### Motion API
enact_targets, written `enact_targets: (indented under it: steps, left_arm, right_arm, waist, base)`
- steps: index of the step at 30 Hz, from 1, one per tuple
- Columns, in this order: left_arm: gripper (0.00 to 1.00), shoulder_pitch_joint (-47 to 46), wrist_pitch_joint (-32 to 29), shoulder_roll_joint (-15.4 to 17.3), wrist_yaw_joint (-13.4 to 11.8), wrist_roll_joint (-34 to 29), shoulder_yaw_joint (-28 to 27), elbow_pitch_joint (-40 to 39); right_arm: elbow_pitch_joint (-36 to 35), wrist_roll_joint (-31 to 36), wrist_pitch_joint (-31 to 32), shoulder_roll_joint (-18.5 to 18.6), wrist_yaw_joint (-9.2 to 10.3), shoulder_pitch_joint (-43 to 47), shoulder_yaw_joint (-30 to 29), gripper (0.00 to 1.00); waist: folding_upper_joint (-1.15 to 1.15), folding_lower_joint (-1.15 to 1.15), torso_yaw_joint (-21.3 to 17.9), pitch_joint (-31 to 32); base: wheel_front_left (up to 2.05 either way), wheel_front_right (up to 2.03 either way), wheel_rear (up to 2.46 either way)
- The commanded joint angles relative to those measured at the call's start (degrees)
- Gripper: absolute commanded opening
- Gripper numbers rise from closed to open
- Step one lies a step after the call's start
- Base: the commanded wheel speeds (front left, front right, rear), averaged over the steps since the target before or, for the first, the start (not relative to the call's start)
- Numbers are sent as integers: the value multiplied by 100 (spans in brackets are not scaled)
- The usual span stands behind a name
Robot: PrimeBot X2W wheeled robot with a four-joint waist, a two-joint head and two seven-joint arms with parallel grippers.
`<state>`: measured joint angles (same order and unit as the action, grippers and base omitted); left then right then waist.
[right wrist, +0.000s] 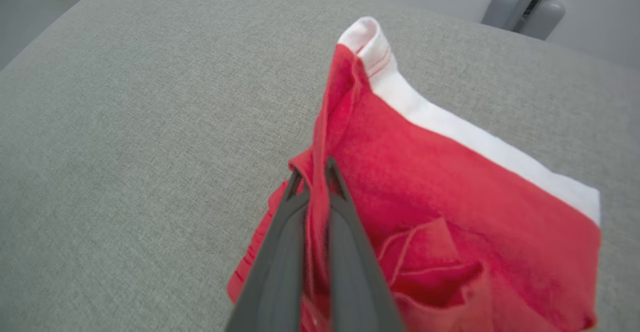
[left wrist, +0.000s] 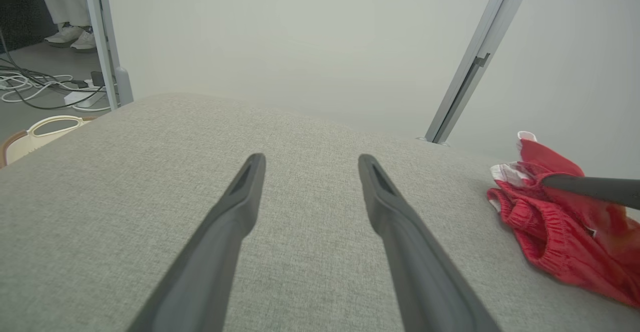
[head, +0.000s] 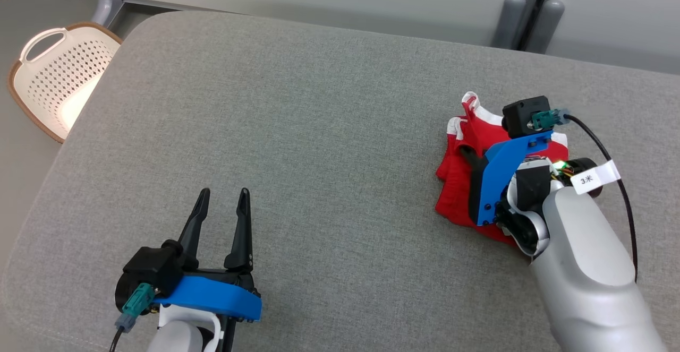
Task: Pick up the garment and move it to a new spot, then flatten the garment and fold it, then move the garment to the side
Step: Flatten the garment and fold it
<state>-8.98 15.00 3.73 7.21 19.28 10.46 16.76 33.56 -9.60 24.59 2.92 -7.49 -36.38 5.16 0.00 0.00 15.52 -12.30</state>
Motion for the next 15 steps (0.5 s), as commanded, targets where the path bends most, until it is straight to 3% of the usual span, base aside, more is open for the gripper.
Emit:
enact_targets:
  steps: [1,6,10,15]
  left_arm:
    - [100,-67,22,-7,40,26,-19,-22]
    - [100,-31,22,-12,40,6,-79,-28]
    - [100,16,22,-17,40,-24,-122,-23]
    - [100,84,22,10,40,-118,-185,-54]
  right_arm:
    - [95,-51,-27,-1,-2,-69,33,100]
    - [282,-461,-48,-1,-1,-175,315,100]
    - [-209,-1333,-222,-1,-1,-47,555,100]
    - [-1002,-960,-513,367,-1,374,211,100]
  waist:
    - [0,0,3,-7]
    - [0,0,-24,9]
    - [0,0,-89,90]
    - [0,0,-236,203]
  base:
    - [0,0,0]
    - [0,0,0]
    - [0,0,0]
    - [0,0,0]
